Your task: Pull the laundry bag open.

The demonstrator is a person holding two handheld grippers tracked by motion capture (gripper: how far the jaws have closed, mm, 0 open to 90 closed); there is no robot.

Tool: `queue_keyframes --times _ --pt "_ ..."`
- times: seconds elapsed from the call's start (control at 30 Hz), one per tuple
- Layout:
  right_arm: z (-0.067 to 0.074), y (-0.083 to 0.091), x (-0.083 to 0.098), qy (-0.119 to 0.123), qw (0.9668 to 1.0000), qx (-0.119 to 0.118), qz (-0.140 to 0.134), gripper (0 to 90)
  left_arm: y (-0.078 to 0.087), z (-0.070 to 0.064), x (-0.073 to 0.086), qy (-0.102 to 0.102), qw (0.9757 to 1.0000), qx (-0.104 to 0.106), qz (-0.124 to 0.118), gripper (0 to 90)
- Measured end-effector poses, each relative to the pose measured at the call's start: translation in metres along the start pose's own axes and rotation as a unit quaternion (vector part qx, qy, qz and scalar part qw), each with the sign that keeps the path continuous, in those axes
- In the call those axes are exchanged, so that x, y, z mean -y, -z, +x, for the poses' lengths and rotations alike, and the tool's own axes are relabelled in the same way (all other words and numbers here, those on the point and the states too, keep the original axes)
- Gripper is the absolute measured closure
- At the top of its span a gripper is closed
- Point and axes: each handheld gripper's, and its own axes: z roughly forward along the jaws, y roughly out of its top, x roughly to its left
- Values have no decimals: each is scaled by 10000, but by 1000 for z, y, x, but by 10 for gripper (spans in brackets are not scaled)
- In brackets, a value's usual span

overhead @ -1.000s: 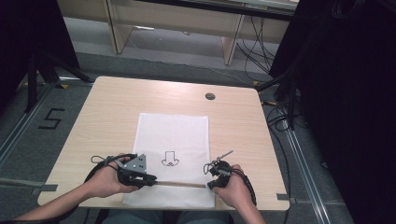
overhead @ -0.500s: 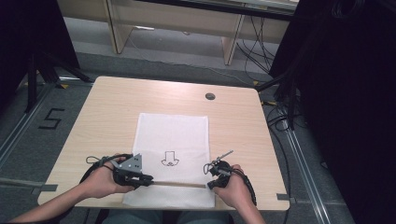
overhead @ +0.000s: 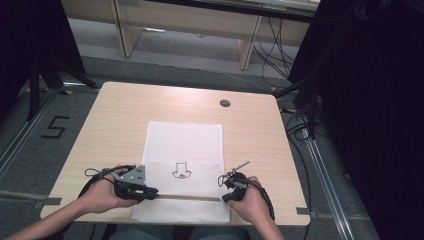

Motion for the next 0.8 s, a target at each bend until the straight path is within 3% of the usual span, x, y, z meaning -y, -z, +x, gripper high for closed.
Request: queue_keyframes --times 0.23,0.4,0.43,0.7,0.73,0.8 --pt "0 0 0 11 10000 12 -2 900 10 3 11 97 9999 -69 21 819" --pt "0 -1 1 16 10000 45 -61 900 15 6 21 334 9994 -21 -58 819" --pt "-1 -1 1 19 10000 33 -26 900 16 6 24 285 9996 -73 23 818" --pt "0 0 0 -27 10000 -14 -22 900 19 8 32 516 9986 -138 30 819" --pt "0 0 1 13 10000 17 -22 900 18 9 34 512 9985 -142 91 819" --pt "-1 -1 1 19 10000 19 -39 900 21 10 36 394 9983 -346 260 819"
